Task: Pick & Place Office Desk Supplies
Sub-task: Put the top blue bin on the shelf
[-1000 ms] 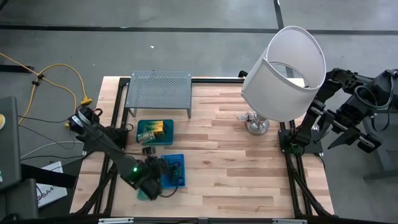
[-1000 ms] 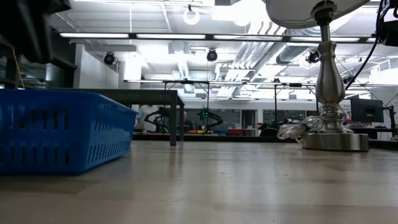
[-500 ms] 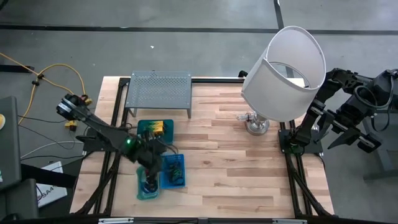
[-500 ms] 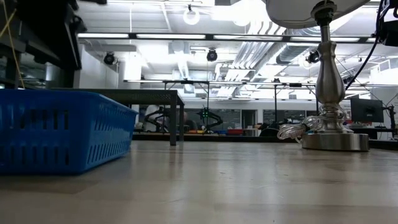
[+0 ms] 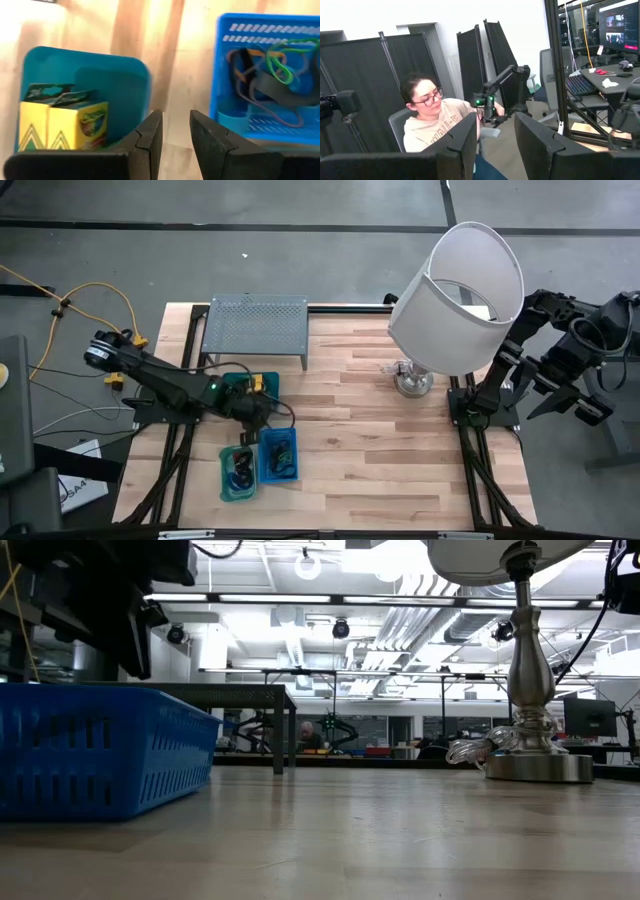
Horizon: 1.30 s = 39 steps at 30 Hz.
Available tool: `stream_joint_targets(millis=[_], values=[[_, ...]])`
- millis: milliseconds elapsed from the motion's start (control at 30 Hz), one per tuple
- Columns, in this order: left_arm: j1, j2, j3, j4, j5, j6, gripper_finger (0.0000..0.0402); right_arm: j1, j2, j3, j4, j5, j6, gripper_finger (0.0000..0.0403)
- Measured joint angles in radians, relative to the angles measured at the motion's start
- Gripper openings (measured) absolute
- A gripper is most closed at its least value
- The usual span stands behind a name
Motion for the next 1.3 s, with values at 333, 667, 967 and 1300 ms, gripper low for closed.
stream_joint_targets(millis=[333,667,967,1300], values=[[0.115,0.003,-0.026,0.021,0.027,0.044,0.0092,0.000,0.000,0.000,0.000,0.000,0.000,0.0120],[0.147,0.003,-0.111,0.089,0.107,0.054,0.0092,0.000,0.000,0.000,0.000,0.000,0.000,0.0120],[0.147,0.004,-0.147,0.092,0.107,0.058,0.0092,0.000,0.000,0.000,0.000,0.000,0.000,0.0120],[0.147,0.004,-0.216,0.159,0.116,0.079,0.0092,0.000,0.000,0.000,0.000,0.000,0.000,0.0120]])
